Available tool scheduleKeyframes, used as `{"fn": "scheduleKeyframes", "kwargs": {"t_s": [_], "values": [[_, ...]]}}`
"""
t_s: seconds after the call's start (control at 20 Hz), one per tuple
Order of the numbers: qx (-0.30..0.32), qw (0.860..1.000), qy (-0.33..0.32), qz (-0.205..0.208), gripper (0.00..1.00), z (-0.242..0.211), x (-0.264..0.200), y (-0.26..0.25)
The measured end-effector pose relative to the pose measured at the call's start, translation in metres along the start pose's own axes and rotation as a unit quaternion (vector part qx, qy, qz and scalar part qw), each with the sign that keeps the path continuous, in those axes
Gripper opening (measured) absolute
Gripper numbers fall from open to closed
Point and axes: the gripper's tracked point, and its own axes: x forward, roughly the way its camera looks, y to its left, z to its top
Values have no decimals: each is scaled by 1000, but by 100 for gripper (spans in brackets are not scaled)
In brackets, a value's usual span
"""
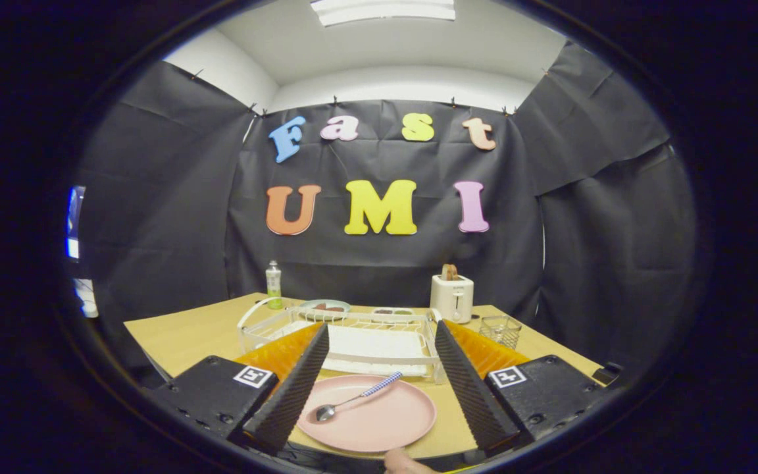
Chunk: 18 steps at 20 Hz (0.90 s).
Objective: Take the plate from the dish rack, then take the spoon from the basket and place it into the plate.
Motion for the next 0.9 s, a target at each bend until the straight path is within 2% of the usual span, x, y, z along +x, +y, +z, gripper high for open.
{"fn": "scheduleKeyframes", "kwargs": {"t_s": [0.05, 0.1, 0.35, 0.5, 0.7, 0.9], "values": [[9, 1000, 2, 0, 100, 6, -8, -2], [13, 1000, 3, 8, 100, 15, -13, 0], [3, 1000, 3, -11, 100, 48, -46, -25], [15, 999, -17, -41, 100, 74, -66, -47], [24, 999, -16, -23, 100, 88, -84, -49], [39, 999, -11, -23, 100, 89, -88, -62]]}}
